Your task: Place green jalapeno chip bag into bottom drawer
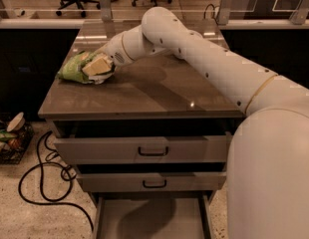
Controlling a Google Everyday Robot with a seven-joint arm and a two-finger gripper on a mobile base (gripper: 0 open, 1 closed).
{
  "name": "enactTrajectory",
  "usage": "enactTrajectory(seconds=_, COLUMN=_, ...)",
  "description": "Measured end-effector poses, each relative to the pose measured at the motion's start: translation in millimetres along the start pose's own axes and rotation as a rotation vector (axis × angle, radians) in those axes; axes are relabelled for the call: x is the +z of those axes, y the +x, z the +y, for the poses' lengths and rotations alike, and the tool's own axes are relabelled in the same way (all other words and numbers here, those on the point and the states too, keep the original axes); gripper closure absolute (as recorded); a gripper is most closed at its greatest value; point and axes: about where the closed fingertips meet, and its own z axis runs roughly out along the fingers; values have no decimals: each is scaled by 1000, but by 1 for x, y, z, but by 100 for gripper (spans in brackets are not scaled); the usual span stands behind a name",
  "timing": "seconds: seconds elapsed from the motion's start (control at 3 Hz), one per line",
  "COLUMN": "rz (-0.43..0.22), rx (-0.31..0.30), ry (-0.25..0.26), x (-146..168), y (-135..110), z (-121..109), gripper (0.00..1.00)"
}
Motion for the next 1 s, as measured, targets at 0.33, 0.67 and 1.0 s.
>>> enactTrajectory(seconds=0.33, rz=1, rx=0, ry=-5, x=3, y=0, z=2, gripper=73)
enactTrajectory(seconds=0.67, rz=1, rx=0, ry=-10, x=5, y=0, z=3, gripper=96)
enactTrajectory(seconds=1.0, rz=1, rx=0, ry=-12, x=7, y=0, z=4, gripper=100)
